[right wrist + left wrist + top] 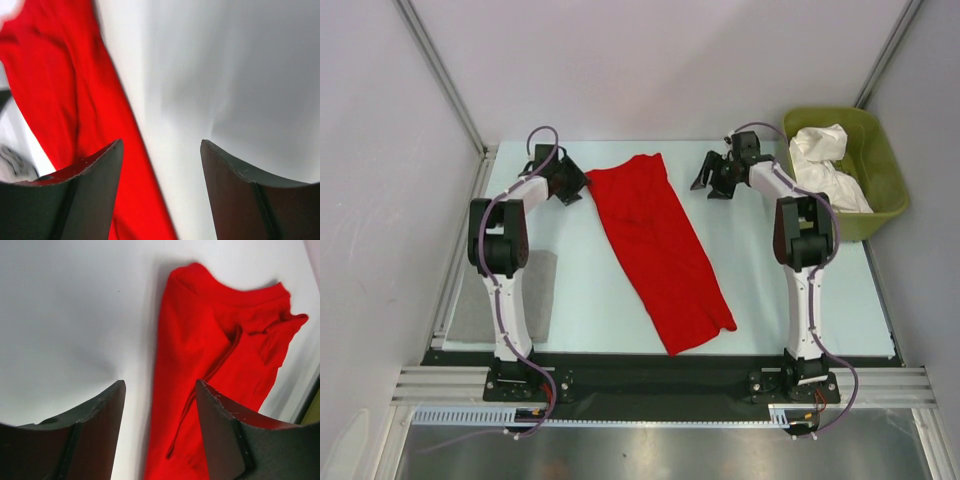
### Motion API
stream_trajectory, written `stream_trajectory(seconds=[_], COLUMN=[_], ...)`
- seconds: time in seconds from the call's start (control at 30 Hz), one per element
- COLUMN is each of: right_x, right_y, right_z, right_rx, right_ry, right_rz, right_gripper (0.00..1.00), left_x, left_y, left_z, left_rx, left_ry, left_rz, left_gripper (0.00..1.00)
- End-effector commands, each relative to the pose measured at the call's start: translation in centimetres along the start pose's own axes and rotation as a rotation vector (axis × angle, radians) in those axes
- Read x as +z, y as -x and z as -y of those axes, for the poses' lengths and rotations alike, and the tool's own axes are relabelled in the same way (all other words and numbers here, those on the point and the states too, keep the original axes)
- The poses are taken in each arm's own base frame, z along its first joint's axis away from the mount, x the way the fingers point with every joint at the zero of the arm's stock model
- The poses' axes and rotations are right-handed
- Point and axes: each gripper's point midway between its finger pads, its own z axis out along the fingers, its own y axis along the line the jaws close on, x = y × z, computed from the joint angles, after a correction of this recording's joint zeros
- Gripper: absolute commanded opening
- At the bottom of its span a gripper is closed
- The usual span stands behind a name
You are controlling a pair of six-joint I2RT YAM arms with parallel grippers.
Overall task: Fold and stack the t-shirts
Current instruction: Fold the tshirt
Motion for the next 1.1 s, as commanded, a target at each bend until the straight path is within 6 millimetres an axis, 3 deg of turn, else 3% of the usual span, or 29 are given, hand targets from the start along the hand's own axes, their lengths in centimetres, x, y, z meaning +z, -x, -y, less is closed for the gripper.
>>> stream_trajectory(seconds=[0.0,0.03,0.1,0.13,0.17,0.3,0.37,0.57,0.63,0.7,0.73,0.8,0.83,0.87,0.9,0.93,0.97,1.07], right_x=[2.9,3.1,4.4,6.9,6.5,9.9,11.3,13.6,14.3,14.4,14.4,14.2,13.3,13.1,12.5,10.4,10.9,9.3], right_y=[4.0,5.5,6.4,5.2,6.9,6.8,6.3,6.6,6.7,7.5,7.8,8.8,9.6,9.8,10.6,12.3,11.2,12.5], right_z=[-3.5,-4.4,-5.4,-4.5,-6.3,-7.9,-8.5,-10.1,-9.6,-9.1,-8.8,-7.8,-7.5,-7.0,-6.0,-6.2,-4.1,-1.5], right_rx=[-0.018,-0.023,0.0,0.025,0.0,0.016,0.066,0.099,0.118,0.144,0.15,0.15,0.139,0.132,0.103,0.087,0.101,0.118], right_ry=[0.168,0.203,0.259,0.259,0.301,0.354,0.375,0.408,0.386,0.38,0.369,0.329,0.314,0.292,0.243,0.229,0.169,0.12], right_rz=[0.097,0.133,0.147,0.108,0.146,0.164,0.171,0.236,0.257,0.293,0.303,0.343,0.364,0.372,0.405,0.45,0.43,0.466], right_gripper=[0.69,0.69,0.69,0.69,0.68,0.59,0.53,0.51,0.49,0.33,0.29,0.22,0.18,0.11,0.08,0.06,0.03,0.03], left_x=[0.5,1.3,1.9,2.3,2.8,4.0,4.4,6.1,6.7,6.8,7.6,7.6,8.4,8.2,8.6,8.8,9.3,9.7], left_y=[2.9,2.5,2.7,2.5,2.5,2.8,3.3,4.1,3.8,4.3,4.0,4.5,4.1,4.5,4.3,4.3,4.2,4.6], left_z=[2.1,1.7,2.0,1.8,1.7,1.6,2.1,4.2,4.5,5.7,5.5,7.5,7.5,9.2,9.6,10.2,11.2,13.3], left_rx=[-0.06,-0.074,-0.097,-0.106,-0.113,-0.147,-0.16,-0.175,-0.172,-0.15,-0.143,-0.113,-0.105,-0.089,-0.089,-0.09,-0.097,-0.129], left_ry=[-0.041,-0.037,-0.049,-0.045,-0.043,-0.041,-0.051,-0.103,-0.106,-0.136,-0.131,-0.169,-0.171,-0.197,-0.203,-0.216,-0.241,-0.298], left_rz=[0.128,0.116,0.112,0.106,0.104,0.108,0.112,0.114,0.109,0.121,0.114,0.129,0.126,0.146,0.148,0.152,0.161,0.187], left_gripper=[0.63,0.63,0.62,0.62,0.62,0.58,0.5,0.38,0.34,0.28,0.27,0.24,0.24,0.23,0.23,0.23,0.23,0.24])
